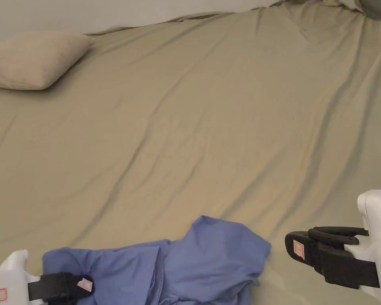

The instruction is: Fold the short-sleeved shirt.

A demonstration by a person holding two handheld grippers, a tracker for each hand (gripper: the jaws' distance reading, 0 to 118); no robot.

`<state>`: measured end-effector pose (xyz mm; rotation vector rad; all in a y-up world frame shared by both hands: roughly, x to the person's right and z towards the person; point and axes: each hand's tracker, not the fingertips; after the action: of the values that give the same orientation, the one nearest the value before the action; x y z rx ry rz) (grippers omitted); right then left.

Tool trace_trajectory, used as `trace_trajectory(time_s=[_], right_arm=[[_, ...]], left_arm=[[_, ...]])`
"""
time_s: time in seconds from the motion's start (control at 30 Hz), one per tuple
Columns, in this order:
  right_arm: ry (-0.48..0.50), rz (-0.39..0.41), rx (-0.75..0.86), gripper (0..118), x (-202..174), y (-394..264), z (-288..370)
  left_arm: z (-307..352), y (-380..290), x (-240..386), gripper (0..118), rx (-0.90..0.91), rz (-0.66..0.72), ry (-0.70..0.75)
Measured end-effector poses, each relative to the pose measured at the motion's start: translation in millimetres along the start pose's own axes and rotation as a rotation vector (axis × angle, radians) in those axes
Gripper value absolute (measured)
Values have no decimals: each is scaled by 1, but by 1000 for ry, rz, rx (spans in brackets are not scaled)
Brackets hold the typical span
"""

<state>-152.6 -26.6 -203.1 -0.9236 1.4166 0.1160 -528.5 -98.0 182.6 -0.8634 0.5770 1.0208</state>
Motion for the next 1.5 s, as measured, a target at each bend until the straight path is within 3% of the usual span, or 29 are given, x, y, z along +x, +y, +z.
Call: trace_trajectory(time_s=[0.1, 0.3, 0.43, 0.47, 0.5, 0.53, 0.57, 0.63, 0.77, 0.8, 0.87, 0.9, 0.93, 0.97, 1.03, 1.13, 1.3, 1.4, 1.5], right_arm=[[20, -8, 18, 2, 6, -1, 6], [25, -37, 61, 2, 20, -9, 22], [26, -74, 93, 2, 29, -16, 38], [25, -81, 97, 2, 32, -17, 41], [22, -89, 101, 2, 35, -19, 44], [14, -99, 106, 2, 37, -21, 46], [10, -106, 108, 2, 39, -22, 48], [4, -119, 111, 2, 43, -24, 51], [-13, -124, 115, 2, 46, -24, 54], [-15, -124, 116, 2, 46, -23, 55], [-19, -123, 118, 2, 46, -22, 56], [-23, -119, 119, 2, 46, -22, 56], [-26, -117, 119, 2, 46, -22, 57], [-29, -114, 118, 2, 45, -21, 57], [-38, -112, 118, 2, 45, -21, 59], [-55, -114, 110, 2, 46, -22, 60], [-75, -126, 91, 2, 51, -26, 56], [-78, -135, 85, 2, 53, -25, 54], [-87, -114, 71, 2, 46, -18, 50]], left_arm=[[11, -6, 44, 13, 13, -105, 188], [-44, -14, 151, 13, -131, -338, 133], [-101, -11, 191, 13, -226, -365, 78], [-111, -10, 195, 19, -251, -354, 65], [-118, -12, 200, 44, -248, -341, 71], [-122, -13, 203, 91, -256, -356, 16], [-118, -14, 202, 106, -267, -343, -59], [-95, -14, 201, 107, -243, -335, -134], [-30, -12, 191, 106, -37, -403, 40], [-23, -11, 187, 100, -3, -405, 111], [-28, -17, 192, 77, 15, -370, 256], [-40, -19, 197, 77, 1, -425, 278], [-58, -23, 204, 7, -41, -488, 281], [-74, -25, 209, 0, -77, -475, 231], [-117, -38, 231, 0, -195, -515, 173], [-156, -54, 265, 0, -230, -625, 240], [-185, -77, 303, 0, -307, -760, 159], [-179, -73, 304, 0, -360, -688, 16], [-135, -66, 294, 0, -289, -646, -100]])
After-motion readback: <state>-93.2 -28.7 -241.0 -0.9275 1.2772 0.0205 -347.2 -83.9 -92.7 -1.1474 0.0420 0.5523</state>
